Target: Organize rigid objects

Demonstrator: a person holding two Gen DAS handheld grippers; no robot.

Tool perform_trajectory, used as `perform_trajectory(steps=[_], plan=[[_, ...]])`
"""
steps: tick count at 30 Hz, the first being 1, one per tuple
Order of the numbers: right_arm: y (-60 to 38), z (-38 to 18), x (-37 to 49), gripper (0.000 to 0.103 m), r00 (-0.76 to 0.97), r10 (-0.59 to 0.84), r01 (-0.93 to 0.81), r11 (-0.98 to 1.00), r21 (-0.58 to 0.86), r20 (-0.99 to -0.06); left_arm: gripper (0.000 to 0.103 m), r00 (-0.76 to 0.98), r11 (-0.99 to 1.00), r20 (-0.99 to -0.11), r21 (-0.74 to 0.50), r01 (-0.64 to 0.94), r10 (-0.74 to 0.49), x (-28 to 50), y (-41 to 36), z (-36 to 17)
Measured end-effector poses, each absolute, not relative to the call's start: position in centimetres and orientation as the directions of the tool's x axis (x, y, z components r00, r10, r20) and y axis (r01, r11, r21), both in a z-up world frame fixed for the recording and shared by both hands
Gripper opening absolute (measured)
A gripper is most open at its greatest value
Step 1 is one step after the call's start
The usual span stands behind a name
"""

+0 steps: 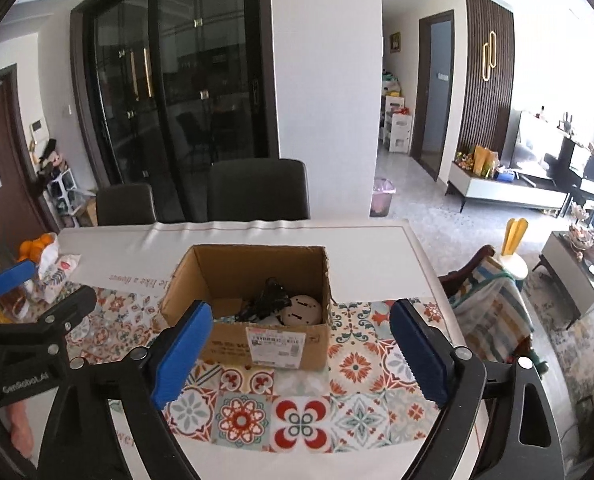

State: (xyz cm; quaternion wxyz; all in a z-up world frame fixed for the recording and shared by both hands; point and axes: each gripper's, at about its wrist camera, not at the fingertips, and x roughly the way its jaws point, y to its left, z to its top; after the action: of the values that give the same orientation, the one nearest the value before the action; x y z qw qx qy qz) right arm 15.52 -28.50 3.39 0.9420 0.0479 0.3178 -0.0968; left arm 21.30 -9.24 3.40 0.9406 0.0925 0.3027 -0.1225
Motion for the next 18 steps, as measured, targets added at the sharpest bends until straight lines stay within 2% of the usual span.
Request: perform_trajectory(steps=[5, 18], plan=[[-27.8, 4.0, 13.1, 0.094, 0.791, -0.172, 0.218, 0.976, 0.009, -0.588, 0.103, 0.820, 0.957, -0.553, 0.131, 0.259, -0.146, 18.9, -8.7, 4.0], [-27.7, 5.4, 9.3, 0.094, 0.816, -0.186, 0.247, 0.968, 0.039, -0.548, 0.103, 0.852, 0.971, -0.507, 0.111, 0.211, -0.127, 15.7, -6.5, 5.6]])
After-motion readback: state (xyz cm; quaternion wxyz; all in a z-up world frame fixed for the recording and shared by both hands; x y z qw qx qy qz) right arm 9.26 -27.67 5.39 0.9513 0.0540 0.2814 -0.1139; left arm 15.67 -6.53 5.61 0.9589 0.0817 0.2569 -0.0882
